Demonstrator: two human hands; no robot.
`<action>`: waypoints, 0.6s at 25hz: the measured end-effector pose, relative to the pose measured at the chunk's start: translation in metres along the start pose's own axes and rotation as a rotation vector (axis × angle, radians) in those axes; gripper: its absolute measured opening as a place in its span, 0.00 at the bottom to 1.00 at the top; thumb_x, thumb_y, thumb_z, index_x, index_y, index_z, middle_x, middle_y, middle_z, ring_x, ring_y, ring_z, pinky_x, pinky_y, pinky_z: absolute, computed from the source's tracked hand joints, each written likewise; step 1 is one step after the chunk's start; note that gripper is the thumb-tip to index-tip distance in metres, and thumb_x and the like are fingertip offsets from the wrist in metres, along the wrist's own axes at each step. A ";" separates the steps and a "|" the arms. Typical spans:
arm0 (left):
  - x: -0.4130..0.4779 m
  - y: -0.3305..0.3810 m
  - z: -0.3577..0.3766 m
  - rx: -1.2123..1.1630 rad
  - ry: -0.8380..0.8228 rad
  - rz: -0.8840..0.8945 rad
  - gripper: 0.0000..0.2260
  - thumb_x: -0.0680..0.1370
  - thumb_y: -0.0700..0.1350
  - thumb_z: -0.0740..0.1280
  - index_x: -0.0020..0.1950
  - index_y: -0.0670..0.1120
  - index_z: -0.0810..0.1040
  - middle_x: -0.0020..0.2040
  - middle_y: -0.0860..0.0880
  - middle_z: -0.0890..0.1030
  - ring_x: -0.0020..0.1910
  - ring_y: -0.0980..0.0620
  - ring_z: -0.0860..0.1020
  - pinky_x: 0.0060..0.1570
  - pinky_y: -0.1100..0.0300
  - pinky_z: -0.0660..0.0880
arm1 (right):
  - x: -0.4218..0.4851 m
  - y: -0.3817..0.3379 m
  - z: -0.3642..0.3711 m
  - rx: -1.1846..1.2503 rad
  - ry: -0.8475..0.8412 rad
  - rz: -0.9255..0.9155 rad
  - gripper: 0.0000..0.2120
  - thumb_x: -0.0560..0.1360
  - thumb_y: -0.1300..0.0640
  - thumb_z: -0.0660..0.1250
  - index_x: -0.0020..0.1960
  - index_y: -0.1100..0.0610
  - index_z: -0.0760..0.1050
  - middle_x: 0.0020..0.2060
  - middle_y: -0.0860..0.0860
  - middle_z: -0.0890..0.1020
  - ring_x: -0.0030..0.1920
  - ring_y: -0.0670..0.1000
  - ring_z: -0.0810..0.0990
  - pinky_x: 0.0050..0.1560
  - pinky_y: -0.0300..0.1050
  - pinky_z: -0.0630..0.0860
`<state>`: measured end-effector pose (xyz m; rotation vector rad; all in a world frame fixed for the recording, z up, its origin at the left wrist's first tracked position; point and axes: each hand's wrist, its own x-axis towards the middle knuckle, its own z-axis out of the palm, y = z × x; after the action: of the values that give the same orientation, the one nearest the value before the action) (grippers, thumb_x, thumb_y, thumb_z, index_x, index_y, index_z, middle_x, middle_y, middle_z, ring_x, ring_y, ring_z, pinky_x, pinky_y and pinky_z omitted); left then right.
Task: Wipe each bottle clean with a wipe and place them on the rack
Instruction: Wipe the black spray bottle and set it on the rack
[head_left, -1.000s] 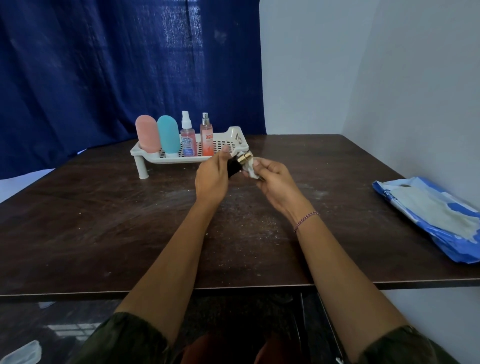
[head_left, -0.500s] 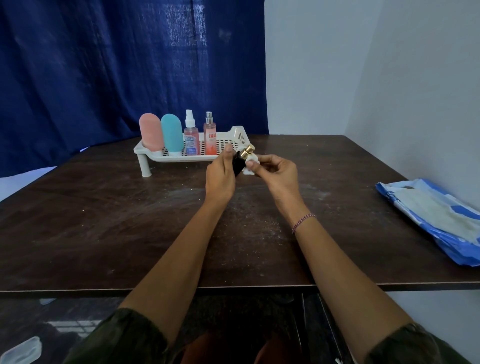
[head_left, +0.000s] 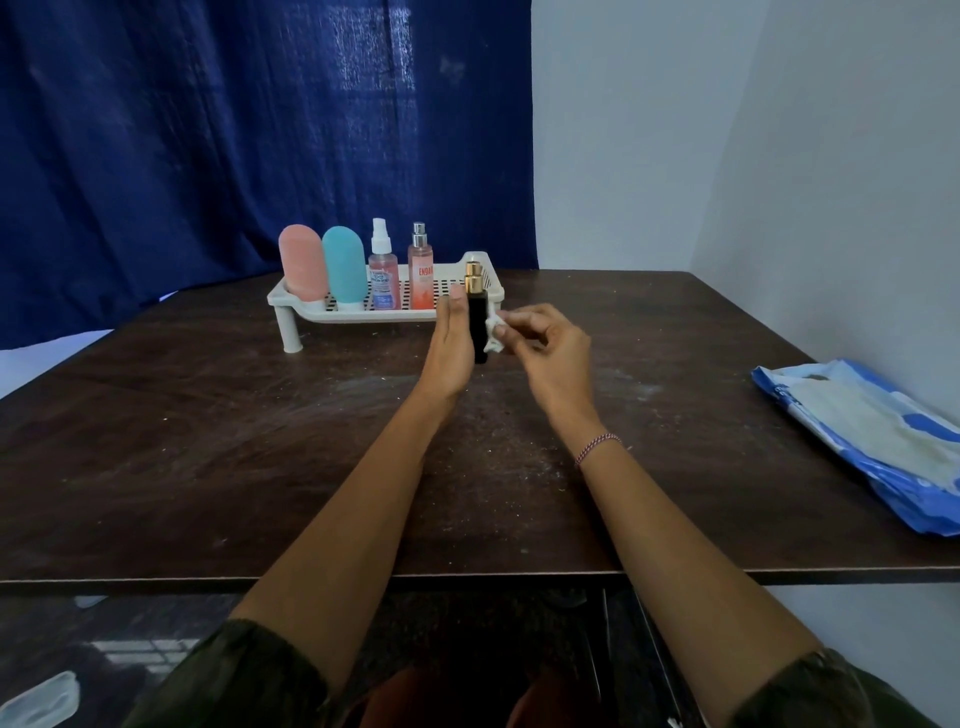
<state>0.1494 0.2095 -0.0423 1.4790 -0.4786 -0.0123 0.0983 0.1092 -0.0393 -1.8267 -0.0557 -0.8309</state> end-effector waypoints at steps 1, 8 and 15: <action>0.004 -0.001 -0.002 -0.106 0.038 -0.039 0.25 0.82 0.57 0.45 0.71 0.43 0.65 0.66 0.42 0.73 0.65 0.48 0.72 0.67 0.48 0.67 | -0.002 0.000 0.001 -0.023 -0.019 -0.012 0.08 0.70 0.61 0.71 0.50 0.58 0.81 0.44 0.45 0.79 0.47 0.43 0.79 0.51 0.40 0.79; 0.011 0.000 -0.007 -0.130 0.009 -0.131 0.23 0.83 0.56 0.47 0.65 0.45 0.73 0.59 0.43 0.79 0.56 0.51 0.78 0.50 0.60 0.74 | -0.004 -0.003 0.003 -0.116 0.069 -0.126 0.06 0.69 0.59 0.73 0.46 0.58 0.81 0.41 0.48 0.81 0.41 0.40 0.78 0.42 0.28 0.75; 0.010 0.000 -0.004 -0.157 0.048 -0.188 0.23 0.82 0.56 0.48 0.64 0.43 0.73 0.60 0.41 0.78 0.55 0.49 0.78 0.56 0.55 0.74 | -0.003 0.000 0.002 -0.063 -0.006 -0.037 0.06 0.70 0.58 0.73 0.46 0.53 0.80 0.44 0.47 0.81 0.44 0.42 0.80 0.46 0.36 0.79</action>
<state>0.1594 0.2109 -0.0391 1.3620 -0.2918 -0.1591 0.0975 0.1121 -0.0417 -1.8924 -0.0682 -0.8618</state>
